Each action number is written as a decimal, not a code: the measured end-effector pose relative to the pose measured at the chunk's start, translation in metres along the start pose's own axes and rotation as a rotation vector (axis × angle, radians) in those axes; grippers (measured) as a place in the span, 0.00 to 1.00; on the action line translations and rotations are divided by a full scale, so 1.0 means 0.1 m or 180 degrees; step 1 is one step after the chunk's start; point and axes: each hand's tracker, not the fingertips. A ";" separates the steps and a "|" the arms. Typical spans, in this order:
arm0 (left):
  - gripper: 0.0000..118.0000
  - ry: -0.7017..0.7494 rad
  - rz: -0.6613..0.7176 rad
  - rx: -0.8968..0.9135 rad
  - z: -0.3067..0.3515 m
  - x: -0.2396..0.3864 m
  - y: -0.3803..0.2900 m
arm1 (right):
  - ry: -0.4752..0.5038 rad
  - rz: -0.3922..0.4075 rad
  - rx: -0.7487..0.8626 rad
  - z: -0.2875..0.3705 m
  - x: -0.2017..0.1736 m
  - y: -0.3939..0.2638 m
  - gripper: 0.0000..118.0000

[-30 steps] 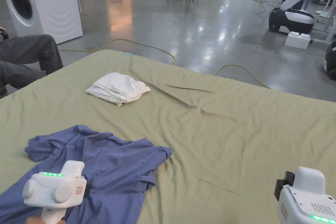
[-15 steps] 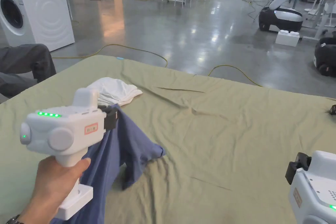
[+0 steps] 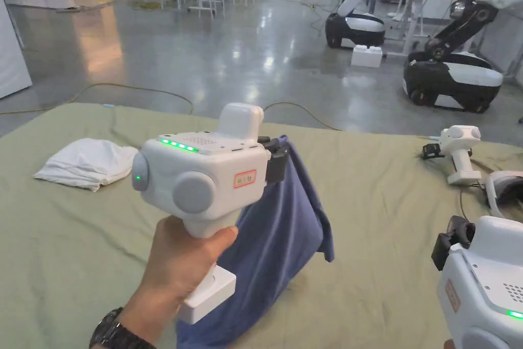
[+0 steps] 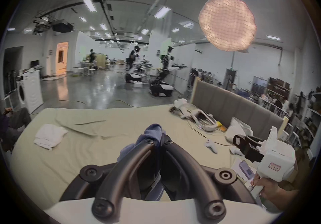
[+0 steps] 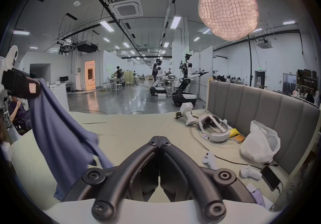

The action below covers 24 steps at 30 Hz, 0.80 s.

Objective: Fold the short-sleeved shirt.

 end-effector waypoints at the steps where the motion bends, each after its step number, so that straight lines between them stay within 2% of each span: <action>1: 0.04 -0.0056 -0.0028 -0.0087 -0.15 0.13 -0.08 | -0.0037 -0.0004 -0.0010 0.01 0.07 -0.01 0.00; 6: 0.04 -0.0316 -0.0043 -0.0618 -0.77 0.59 -0.65 | -0.0182 -0.0045 -0.0125 0.07 0.34 -0.12 0.00; 9: 0.07 -0.0318 -0.0117 -0.0851 -0.96 0.76 -1.02 | -0.0239 -0.0045 -0.0222 0.07 0.44 -0.22 0.00; 13: 0.41 -0.0373 -0.0200 -0.0987 -0.94 0.81 -1.29 | -0.0242 0.0002 -0.0325 0.09 0.49 -0.32 0.00; 16: 0.44 -0.0294 -0.0119 -0.0879 -0.77 0.69 -1.29 | -0.0187 0.0044 -0.0371 0.08 0.44 -0.36 0.00; 24: 0.45 0.0533 0.0228 0.0008 -0.06 0.05 -0.95 | 0.0053 0.0078 -0.0249 0.03 0.02 -0.32 0.00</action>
